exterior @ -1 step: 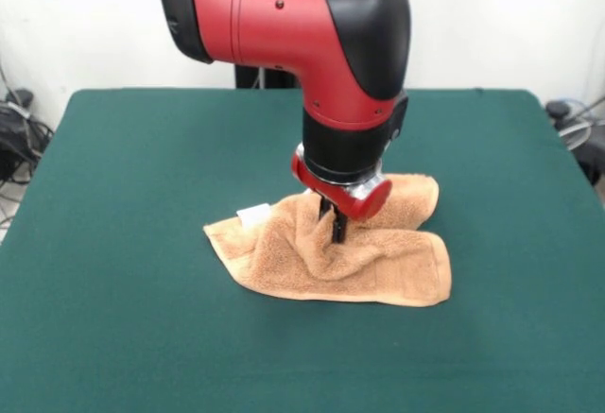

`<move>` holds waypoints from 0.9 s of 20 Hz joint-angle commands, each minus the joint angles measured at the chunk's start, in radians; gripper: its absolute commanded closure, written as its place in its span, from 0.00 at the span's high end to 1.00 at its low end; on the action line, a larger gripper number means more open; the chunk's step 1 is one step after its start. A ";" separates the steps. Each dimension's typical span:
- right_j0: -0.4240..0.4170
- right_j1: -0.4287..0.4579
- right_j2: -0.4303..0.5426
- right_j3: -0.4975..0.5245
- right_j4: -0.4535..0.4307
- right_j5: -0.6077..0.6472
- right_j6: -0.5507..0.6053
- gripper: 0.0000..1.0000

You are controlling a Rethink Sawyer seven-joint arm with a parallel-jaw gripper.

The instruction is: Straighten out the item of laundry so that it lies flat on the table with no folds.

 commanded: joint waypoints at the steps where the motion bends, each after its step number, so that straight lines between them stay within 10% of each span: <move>1: 0.000 0.028 0.090 0.019 -0.030 0.071 -0.073 0.00; 18: 0.014 -0.201 0.077 0.072 -0.062 0.254 -0.173 0.00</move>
